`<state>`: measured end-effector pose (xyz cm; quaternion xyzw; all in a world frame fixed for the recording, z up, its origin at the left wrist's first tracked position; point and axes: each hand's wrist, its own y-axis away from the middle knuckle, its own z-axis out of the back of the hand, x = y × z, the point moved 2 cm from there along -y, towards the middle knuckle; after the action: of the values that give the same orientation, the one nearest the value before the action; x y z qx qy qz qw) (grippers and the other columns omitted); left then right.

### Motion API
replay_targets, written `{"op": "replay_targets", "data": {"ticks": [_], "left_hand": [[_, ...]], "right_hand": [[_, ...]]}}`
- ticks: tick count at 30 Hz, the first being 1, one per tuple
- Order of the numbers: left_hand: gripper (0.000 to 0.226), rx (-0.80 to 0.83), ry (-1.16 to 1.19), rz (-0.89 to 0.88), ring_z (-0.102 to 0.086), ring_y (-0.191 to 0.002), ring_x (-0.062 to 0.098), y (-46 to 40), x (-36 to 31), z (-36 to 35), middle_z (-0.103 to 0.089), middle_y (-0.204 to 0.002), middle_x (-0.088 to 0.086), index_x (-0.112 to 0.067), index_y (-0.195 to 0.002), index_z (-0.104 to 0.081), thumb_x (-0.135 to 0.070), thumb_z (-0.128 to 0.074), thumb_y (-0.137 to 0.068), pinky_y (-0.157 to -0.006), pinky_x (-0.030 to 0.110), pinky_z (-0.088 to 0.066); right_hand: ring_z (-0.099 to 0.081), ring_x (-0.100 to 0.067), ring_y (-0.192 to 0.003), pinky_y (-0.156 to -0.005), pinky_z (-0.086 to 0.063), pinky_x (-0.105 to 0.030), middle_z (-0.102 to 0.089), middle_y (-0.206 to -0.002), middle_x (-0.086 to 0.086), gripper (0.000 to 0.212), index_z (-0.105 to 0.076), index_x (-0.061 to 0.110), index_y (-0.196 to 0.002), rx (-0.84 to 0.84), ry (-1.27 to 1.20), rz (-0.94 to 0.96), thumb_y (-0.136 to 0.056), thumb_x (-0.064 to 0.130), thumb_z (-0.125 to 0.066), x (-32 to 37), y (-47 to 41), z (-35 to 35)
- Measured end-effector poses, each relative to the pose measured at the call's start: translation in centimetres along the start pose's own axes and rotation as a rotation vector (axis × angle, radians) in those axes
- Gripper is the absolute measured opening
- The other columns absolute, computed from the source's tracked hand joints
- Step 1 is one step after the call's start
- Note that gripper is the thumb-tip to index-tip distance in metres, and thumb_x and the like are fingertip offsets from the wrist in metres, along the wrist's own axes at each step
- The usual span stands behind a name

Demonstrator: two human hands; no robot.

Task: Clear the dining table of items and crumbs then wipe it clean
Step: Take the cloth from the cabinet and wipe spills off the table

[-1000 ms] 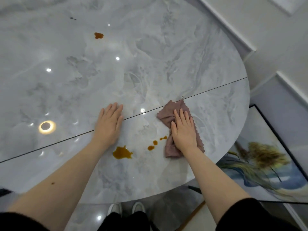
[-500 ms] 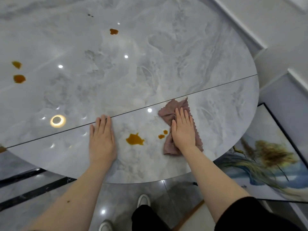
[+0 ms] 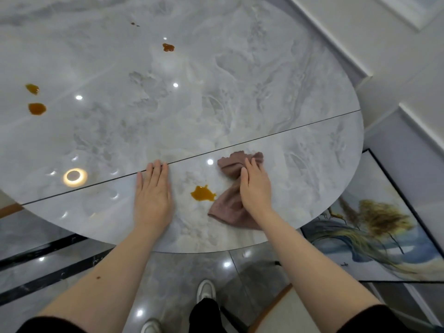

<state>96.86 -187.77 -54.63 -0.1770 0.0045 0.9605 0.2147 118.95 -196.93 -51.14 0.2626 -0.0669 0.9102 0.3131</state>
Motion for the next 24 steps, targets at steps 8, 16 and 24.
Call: {"op": "replay_targets", "data": {"ticks": [8,16,24], "left_hand": [[0.051,-0.025,-0.008,0.093,-0.01,-0.147,0.022,0.9,1.0,0.2,-0.016,-0.157,0.009,-0.008,-0.149,-0.02,-0.015,-0.027,-0.099,-0.121,0.039,-0.002],[0.054,-0.013,-0.026,0.089,-0.013,-0.146,0.024,0.8,1.0,0.3,-0.018,-0.157,0.01,-0.007,-0.148,-0.02,-0.018,-0.02,-0.095,-0.12,0.041,-0.005],[0.05,-0.023,0.041,0.089,-0.014,-0.146,0.023,0.7,1.3,0.7,-0.019,-0.156,0.01,-0.007,-0.148,-0.021,-0.015,-0.028,-0.099,-0.12,0.039,-0.004]], "right_hand": [[0.0,-0.026,-0.147,-0.12,0.004,-0.039,-0.004,-0.159,-0.011,0.075,-0.005,0.02,-0.151,0.044,0.347,0.079,-0.086,0.057,0.002,0.5,0.6,-3.5],[0.001,-0.026,-0.147,-0.119,0.007,-0.04,-0.004,-0.158,-0.014,0.062,-0.008,0.012,-0.151,0.012,0.296,0.016,-0.099,0.043,-0.025,6.4,0.4,-7.8],[-0.019,-0.016,-0.144,-0.118,-0.006,-0.031,-0.027,-0.155,0.001,0.057,-0.03,0.025,-0.146,0.119,0.19,0.373,-0.094,0.038,-0.009,6.3,1.5,-7.6]]}}
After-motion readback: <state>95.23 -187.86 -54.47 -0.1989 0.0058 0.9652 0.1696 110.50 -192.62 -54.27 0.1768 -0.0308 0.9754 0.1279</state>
